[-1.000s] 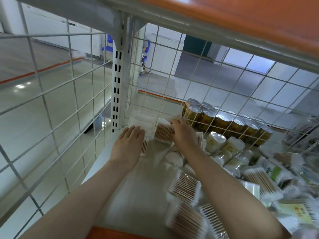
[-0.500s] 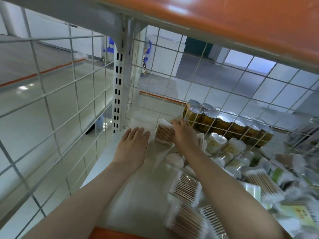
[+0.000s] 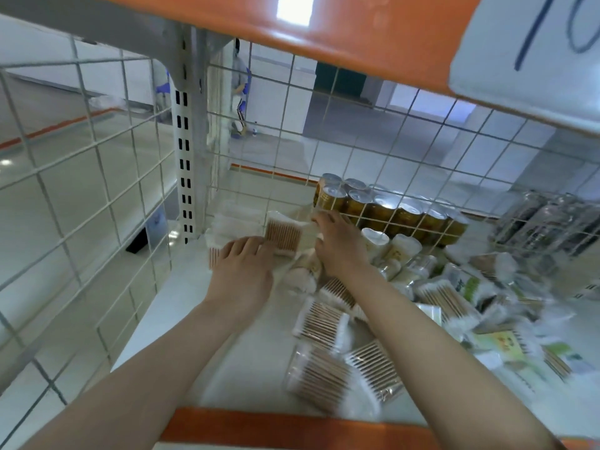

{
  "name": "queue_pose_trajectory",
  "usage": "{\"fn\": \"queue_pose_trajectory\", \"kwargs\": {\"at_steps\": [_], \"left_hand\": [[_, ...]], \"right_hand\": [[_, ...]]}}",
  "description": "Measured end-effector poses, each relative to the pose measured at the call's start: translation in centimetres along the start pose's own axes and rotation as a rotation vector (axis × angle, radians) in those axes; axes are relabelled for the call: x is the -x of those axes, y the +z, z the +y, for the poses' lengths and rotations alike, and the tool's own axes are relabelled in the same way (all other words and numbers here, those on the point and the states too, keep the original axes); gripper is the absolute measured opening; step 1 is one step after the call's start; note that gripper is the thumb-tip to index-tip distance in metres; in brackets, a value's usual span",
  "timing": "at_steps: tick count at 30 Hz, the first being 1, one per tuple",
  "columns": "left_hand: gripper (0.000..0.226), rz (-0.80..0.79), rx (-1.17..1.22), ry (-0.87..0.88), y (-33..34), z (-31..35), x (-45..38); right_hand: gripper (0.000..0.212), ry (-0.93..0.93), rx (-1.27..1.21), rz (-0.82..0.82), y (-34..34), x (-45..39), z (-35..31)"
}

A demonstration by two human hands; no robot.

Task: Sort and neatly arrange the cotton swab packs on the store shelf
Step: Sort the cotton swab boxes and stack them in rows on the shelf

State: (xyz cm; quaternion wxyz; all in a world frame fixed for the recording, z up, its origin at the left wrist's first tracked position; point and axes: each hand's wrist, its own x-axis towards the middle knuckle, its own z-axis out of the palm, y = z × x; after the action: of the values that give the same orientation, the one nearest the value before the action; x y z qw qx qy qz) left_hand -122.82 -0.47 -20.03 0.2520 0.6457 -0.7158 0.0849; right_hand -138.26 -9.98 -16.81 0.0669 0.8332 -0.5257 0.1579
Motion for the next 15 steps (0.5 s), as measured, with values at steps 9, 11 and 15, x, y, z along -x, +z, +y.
{"fn": "queue_pose_trajectory", "kwargs": {"at_steps": [9, 11, 15], "left_hand": [[0.051, -0.080, 0.124, -0.014, -0.6, 2.6, 2.3], [0.042, -0.072, 0.137, -0.017, -0.5, 3.1, 2.7], [0.029, -0.067, 0.133, -0.022, -0.1, 4.0, 3.6]], "right_hand": [[0.030, 0.029, 0.059, 0.029, -1.5, 4.3, 1.7], [0.034, 0.048, 0.091, -0.003, -2.0, 5.3, 2.3], [0.045, 0.084, 0.059, 0.001, -2.7, 7.2, 3.1]]}}
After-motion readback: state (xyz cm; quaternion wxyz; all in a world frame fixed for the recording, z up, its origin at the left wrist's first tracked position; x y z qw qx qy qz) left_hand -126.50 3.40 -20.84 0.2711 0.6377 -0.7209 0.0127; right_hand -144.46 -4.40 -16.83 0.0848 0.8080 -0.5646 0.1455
